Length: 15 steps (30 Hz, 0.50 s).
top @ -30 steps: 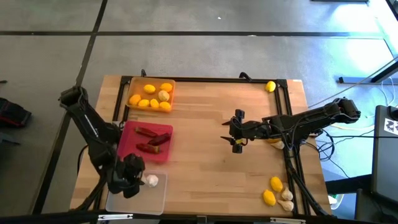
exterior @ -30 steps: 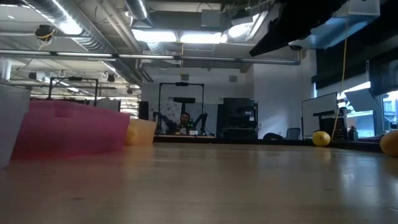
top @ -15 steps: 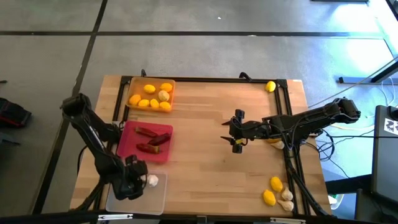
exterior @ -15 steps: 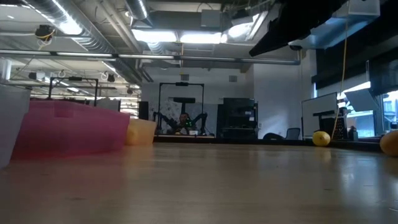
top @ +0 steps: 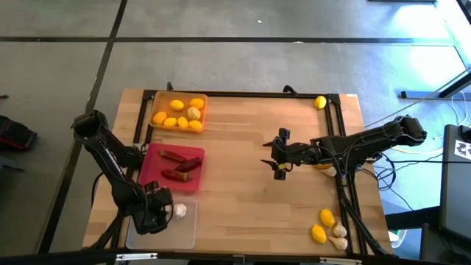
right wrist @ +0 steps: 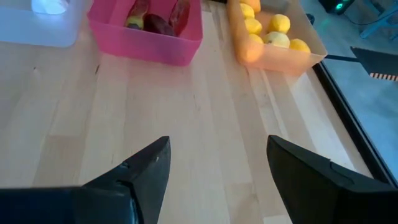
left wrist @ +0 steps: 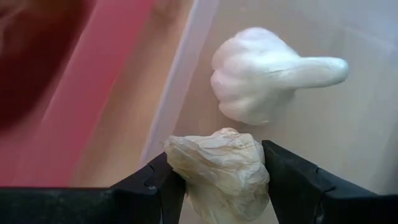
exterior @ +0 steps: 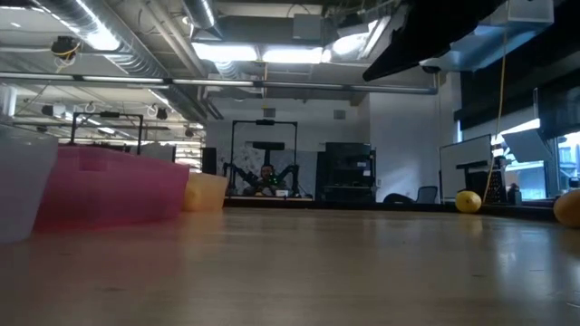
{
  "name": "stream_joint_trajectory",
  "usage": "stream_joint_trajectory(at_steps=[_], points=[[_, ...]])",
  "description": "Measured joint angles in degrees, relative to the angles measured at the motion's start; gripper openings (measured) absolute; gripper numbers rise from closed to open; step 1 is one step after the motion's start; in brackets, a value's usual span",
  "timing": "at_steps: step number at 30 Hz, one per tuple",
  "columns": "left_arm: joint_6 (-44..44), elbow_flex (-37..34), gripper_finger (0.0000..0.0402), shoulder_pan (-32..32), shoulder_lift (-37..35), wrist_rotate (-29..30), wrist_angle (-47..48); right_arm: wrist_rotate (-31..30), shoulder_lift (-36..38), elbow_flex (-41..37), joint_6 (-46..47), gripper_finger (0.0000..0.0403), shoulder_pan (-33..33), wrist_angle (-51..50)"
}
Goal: Sort produce into baskets
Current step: Put the garlic into the transparent bin
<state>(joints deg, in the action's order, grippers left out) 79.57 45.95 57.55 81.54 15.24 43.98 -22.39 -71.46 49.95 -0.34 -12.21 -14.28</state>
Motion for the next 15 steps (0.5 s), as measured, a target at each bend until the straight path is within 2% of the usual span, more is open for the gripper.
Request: stream_joint_trajectory(at_steps=[7,15], points=[[2.58,0.0,0.0185,-1.6,0.0,-0.46,0.49,0.0,0.0,0.0,0.0,0.0259,0.0,0.0],[-1.45,0.0,0.0185,-2.22,-0.02,-1.51,0.71,0.02,0.0,0.0,0.02,0.0259,0.0,0.0]])
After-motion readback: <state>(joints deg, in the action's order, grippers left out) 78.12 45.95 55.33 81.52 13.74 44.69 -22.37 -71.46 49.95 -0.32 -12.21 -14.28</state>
